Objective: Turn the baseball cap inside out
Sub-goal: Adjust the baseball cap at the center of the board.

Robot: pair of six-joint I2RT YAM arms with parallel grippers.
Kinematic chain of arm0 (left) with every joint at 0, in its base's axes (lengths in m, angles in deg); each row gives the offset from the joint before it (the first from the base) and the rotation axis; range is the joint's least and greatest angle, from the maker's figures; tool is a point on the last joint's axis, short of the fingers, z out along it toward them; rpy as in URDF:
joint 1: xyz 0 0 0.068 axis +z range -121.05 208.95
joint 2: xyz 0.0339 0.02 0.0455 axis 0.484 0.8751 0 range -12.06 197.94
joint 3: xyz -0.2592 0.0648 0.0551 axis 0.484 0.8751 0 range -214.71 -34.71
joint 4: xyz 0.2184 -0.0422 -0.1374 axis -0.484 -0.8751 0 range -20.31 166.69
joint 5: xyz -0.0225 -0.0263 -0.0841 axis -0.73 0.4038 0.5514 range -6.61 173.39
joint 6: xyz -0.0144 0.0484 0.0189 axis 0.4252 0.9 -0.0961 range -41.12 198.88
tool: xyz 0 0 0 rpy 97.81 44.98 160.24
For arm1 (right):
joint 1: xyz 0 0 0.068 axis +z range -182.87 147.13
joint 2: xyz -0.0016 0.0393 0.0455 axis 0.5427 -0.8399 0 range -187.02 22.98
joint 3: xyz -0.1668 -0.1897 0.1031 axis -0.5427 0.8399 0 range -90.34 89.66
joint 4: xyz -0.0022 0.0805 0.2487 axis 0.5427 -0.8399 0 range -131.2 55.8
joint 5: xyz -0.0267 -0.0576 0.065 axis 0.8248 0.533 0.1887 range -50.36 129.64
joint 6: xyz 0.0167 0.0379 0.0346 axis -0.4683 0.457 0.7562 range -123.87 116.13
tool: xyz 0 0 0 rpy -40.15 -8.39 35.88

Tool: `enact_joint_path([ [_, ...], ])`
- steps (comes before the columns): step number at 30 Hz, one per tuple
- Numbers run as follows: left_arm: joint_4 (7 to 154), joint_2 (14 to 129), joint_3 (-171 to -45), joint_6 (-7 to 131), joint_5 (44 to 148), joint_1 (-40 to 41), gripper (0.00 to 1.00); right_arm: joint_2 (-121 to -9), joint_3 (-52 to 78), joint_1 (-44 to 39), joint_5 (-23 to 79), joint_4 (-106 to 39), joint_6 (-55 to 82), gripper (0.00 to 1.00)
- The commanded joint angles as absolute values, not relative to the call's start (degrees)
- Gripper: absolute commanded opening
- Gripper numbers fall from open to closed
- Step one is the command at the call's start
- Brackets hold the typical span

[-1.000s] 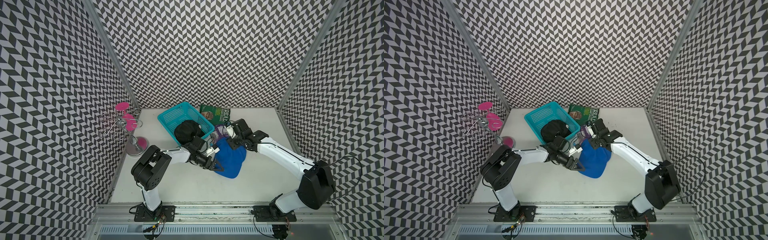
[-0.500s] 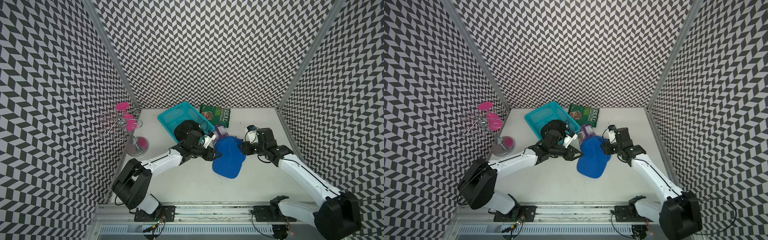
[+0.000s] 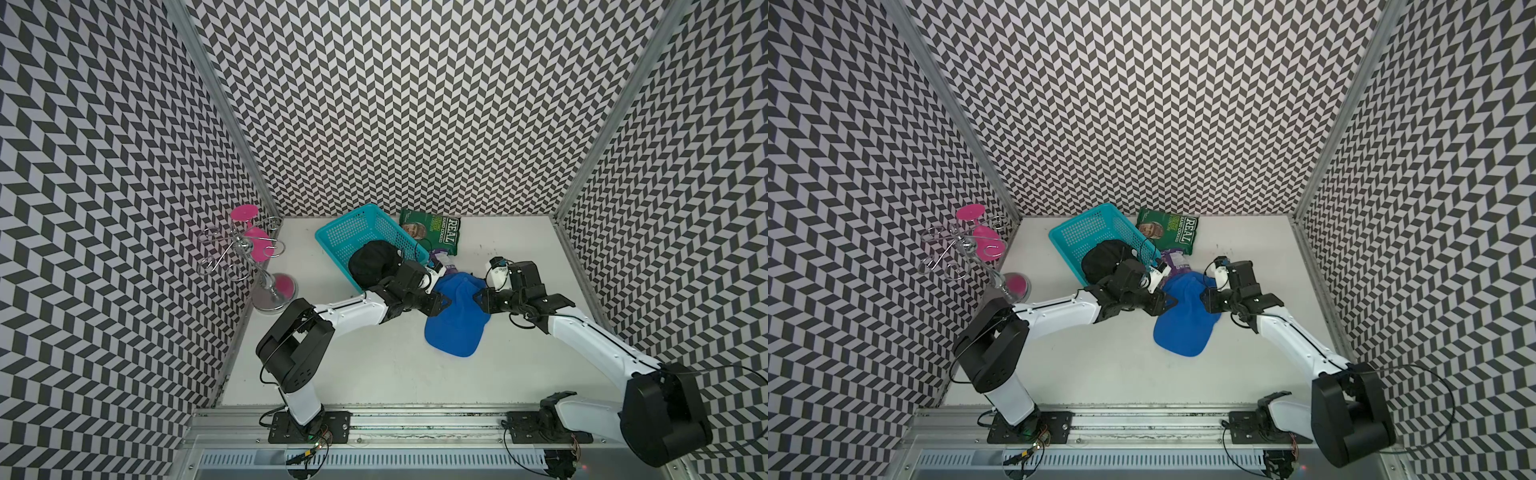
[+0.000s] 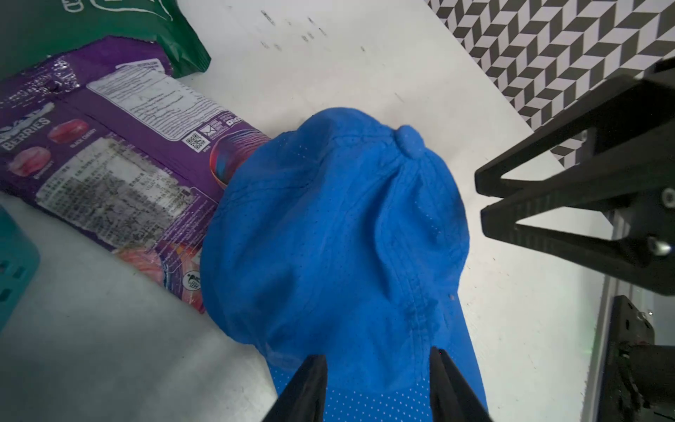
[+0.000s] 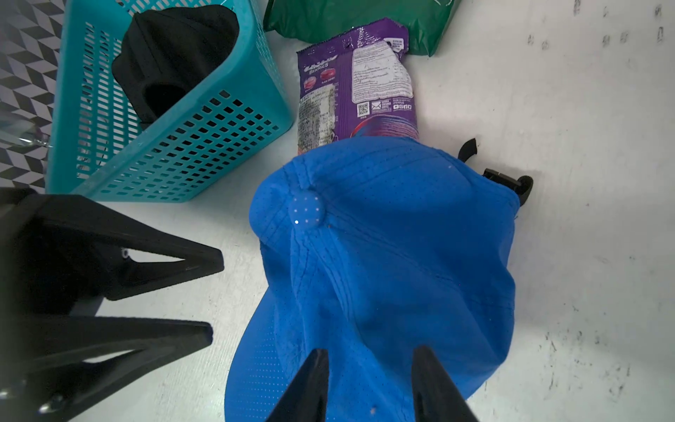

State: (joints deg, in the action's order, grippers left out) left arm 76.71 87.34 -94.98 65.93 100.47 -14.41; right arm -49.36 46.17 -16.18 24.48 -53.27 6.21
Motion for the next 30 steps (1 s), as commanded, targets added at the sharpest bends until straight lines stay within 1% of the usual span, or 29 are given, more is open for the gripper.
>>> enact_joint_path([
  [1,78.89,89.29,-98.01,67.13,95.44,-15.44,0.47,-50.27,47.03,-16.35,25.22,-49.76,5.67,0.39],
  [7,76.64,94.03,-102.68,67.1,89.02,-16.52,0.52,-50.59,48.16,-16.35,25.49,-48.71,5.35,0.36],
  [12,75.01,97.17,-106.43,66.99,85.5,-17.19,0.5,-51.16,48.7,-16.34,25.67,-47.65,5.18,0.33],
  [20,73.32,99.96,-109.31,67.58,82.6,-18.09,0.46,-53.37,48.88,-16.35,26.28,-46.09,4.77,0.34],
  [23,73.34,100.33,-109.51,67.73,83.0,-18.17,0.38,-54.29,48.79,-16.35,26.28,-45.39,4.55,0.33],
  [24,73.35,100.21,-109.51,67.9,83.28,-18.29,0.33,-54.58,48.7,-16.34,26.3,-45.31,4.41,0.3],
  [26,73.36,99.62,-109.21,68.28,83.51,-18.45,0.22,-54.95,48.61,-16.35,26.84,-45.19,4.27,0.21],
  [28,73.79,98.6,-108.4,68.62,84.49,-18.44,0.11,-54.81,48.52,-16.39,28.08,-45.25,4.32,0.08],
  [30,74.14,97.28,-107.3,68.76,86.52,-18.46,0.01,-54.48,48.21,-16.34,29.07,-45.84,4.3,0.0],
])
